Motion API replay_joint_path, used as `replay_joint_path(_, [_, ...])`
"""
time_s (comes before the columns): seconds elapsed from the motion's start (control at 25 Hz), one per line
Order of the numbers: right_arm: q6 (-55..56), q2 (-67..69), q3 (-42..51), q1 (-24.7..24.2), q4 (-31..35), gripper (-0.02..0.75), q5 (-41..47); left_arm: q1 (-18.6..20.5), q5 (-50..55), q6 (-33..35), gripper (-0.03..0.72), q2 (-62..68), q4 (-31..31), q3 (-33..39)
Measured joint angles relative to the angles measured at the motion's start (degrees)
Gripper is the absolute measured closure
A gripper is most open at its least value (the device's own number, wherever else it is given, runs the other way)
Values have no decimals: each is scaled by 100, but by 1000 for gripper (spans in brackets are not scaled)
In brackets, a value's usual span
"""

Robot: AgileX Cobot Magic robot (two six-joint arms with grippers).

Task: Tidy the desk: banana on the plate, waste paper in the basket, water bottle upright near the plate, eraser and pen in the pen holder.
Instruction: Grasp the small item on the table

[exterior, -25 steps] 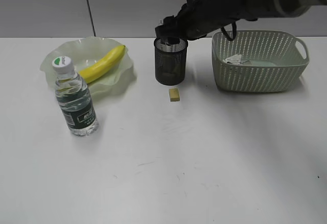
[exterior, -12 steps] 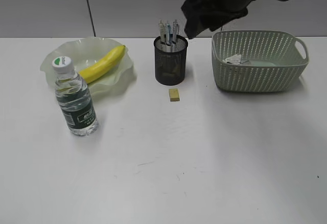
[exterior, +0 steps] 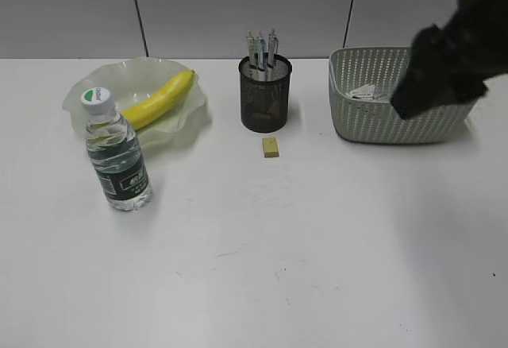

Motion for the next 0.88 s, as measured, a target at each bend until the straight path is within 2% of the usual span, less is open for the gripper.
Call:
replay_joint_path(0.4, [227, -3213, 2341, 0, -115, 275, 143, 0, 0, 0, 351, 0, 0, 0])
replay_joint_path(0.64, [455, -5408, 3247, 0, -126, 275, 292, 0, 0, 0, 376, 0, 0, 0])
replay_joint_path(0.88, [580, -7046, 3868, 0, -137, 275, 321, 0, -5, 0, 388, 0, 0, 0])
